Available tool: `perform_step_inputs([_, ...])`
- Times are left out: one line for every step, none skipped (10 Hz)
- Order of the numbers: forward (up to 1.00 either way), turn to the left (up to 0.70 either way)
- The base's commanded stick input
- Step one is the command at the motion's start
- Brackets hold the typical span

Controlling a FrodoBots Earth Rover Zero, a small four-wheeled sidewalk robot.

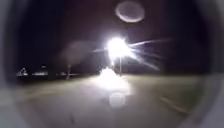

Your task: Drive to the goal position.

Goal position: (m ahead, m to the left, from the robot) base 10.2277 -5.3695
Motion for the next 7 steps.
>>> perform_step_inputs([0.85,0.03])
perform_step_inputs([0.85,0.03])
perform_step_inputs([0.85,0.03])
perform_step_inputs([0.85,0.03])
perform_step_inputs([0.85,0.03])
perform_step_inputs([0.85,0.03])
perform_step_inputs([0.85,0.03])
